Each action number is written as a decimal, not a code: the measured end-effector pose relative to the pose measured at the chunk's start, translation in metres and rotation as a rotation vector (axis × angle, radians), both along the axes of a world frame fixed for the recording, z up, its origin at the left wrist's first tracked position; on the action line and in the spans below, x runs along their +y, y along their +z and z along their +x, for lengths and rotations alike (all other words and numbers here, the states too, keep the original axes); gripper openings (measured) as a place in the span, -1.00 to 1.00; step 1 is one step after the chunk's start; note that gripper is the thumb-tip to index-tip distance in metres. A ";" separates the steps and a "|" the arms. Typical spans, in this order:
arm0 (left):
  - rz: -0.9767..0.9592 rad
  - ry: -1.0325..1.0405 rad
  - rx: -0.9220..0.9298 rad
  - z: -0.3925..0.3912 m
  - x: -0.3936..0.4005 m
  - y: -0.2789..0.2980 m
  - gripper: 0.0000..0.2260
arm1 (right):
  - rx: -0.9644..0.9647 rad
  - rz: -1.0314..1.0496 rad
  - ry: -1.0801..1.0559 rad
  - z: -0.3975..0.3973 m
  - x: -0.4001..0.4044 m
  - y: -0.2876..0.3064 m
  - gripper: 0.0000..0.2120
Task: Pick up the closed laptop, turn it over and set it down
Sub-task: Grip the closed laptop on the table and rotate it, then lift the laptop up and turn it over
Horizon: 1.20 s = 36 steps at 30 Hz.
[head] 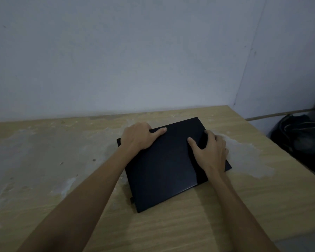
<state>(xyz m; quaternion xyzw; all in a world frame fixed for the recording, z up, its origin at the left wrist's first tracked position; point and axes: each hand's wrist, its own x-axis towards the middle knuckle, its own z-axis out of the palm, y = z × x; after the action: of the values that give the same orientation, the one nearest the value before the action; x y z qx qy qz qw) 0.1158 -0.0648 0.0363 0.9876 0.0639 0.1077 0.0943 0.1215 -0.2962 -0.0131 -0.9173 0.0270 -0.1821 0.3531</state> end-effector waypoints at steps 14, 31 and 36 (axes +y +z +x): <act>-0.390 0.349 -0.200 -0.045 0.083 0.012 -0.13 | -0.117 0.805 0.058 -0.044 0.084 0.039 -0.06; -1.104 0.167 -0.271 -0.118 0.123 0.007 -0.51 | -0.153 0.632 0.454 -0.059 0.142 0.099 -0.71; -1.219 0.064 -0.455 -0.127 0.137 0.049 -0.67 | -0.244 0.418 0.594 -0.058 0.146 0.135 -0.68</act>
<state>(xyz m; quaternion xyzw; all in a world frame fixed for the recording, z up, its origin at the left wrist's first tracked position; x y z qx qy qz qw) -0.0111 0.0722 0.0855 0.7072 0.1214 0.2611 0.6457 0.0640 -0.1501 0.1218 -0.7650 -0.2456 -0.1702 0.5705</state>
